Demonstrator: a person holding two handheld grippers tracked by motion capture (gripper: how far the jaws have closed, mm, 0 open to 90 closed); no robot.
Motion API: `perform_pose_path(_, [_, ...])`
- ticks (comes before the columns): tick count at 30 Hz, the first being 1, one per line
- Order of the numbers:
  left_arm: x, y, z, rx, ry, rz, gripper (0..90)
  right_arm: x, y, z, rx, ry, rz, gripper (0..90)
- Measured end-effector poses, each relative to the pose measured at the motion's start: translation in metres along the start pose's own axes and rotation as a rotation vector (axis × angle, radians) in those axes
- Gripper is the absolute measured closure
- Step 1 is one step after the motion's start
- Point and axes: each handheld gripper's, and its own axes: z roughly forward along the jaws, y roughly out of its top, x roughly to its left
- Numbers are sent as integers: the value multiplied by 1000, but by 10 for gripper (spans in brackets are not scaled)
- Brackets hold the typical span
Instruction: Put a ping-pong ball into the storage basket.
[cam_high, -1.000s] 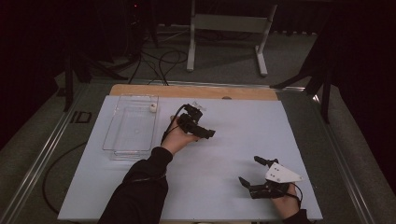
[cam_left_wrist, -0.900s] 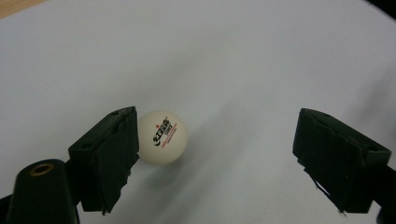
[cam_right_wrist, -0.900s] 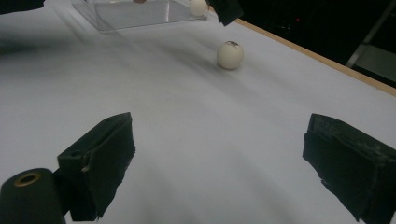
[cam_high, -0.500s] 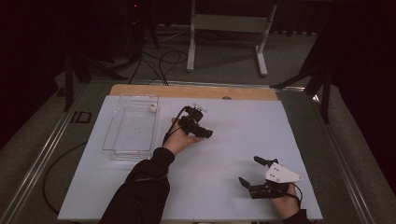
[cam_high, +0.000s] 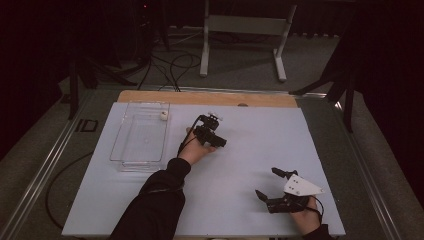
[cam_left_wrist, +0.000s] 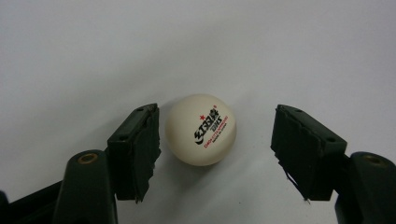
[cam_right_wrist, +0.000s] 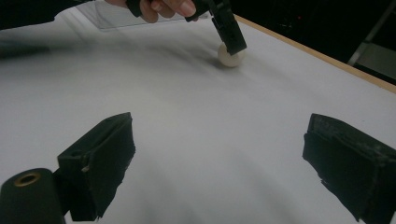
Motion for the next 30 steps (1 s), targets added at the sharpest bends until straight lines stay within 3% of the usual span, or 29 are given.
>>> perform_pose_path(14, [-1,2,9,67,29,-15,510,0,0,0,4,-1,1,90])
perform_pose_path(18, [-1,3,8,82,27,-12,514,-1,-1,0,3,-2,1,90])
perform_pose_path(30, [-9,5,-4,119,8,64,517,-1,0,0,5,-6,0,90])
